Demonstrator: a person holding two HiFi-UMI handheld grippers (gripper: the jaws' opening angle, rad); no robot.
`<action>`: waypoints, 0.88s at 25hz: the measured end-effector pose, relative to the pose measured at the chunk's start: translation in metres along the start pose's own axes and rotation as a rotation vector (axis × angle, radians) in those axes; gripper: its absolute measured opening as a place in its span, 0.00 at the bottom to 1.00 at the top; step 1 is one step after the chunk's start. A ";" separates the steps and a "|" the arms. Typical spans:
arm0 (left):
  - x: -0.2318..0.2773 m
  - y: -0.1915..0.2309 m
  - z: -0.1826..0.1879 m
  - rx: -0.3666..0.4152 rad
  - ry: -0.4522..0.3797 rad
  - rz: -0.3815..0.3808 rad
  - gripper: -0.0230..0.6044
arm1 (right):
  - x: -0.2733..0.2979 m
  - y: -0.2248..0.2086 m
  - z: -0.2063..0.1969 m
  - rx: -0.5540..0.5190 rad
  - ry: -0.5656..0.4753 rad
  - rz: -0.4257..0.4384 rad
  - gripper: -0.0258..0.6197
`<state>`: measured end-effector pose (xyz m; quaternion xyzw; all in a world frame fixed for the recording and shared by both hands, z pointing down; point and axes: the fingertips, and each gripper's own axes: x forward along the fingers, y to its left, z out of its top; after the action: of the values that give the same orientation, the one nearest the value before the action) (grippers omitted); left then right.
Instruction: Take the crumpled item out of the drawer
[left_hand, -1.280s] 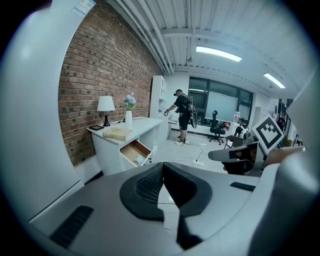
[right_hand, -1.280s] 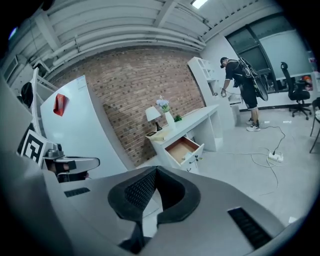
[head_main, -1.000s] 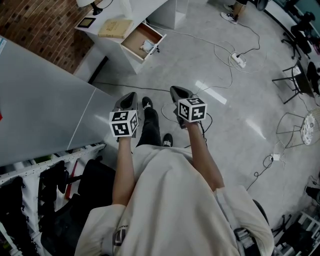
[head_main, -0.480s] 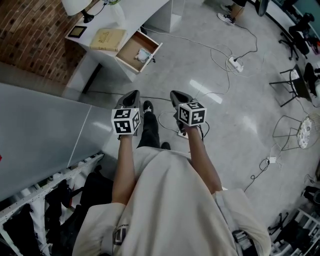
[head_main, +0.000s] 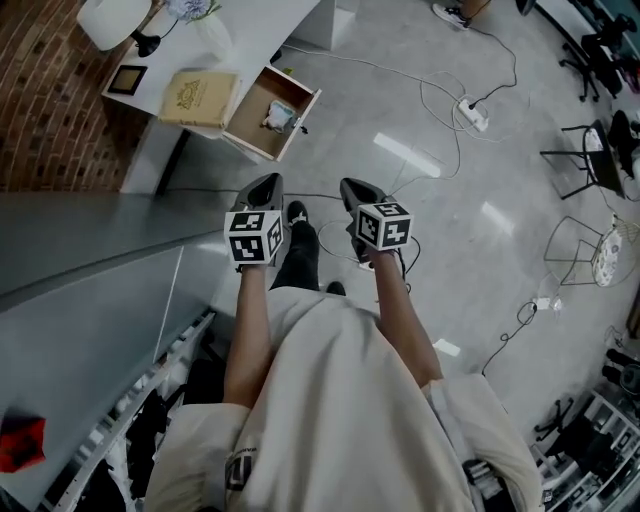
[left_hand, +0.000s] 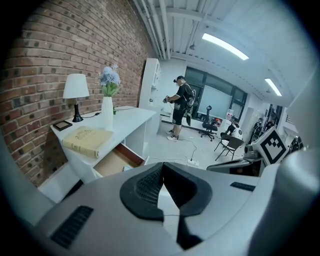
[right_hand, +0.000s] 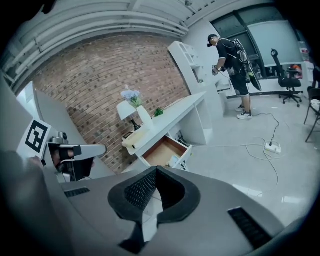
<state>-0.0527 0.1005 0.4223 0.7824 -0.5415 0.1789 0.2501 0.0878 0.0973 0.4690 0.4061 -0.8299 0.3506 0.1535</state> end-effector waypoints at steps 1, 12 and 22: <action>0.010 0.009 0.005 -0.006 0.007 -0.004 0.06 | 0.011 -0.002 0.006 0.006 0.006 -0.004 0.08; 0.097 0.107 0.057 -0.084 0.045 -0.035 0.06 | 0.112 -0.017 0.061 0.024 0.091 -0.044 0.08; 0.144 0.155 0.066 -0.072 0.090 -0.077 0.06 | 0.181 -0.019 0.104 -0.001 0.107 -0.042 0.08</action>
<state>-0.1471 -0.0919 0.4785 0.7843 -0.5052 0.1846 0.3090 -0.0069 -0.0864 0.5014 0.4041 -0.8119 0.3680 0.2051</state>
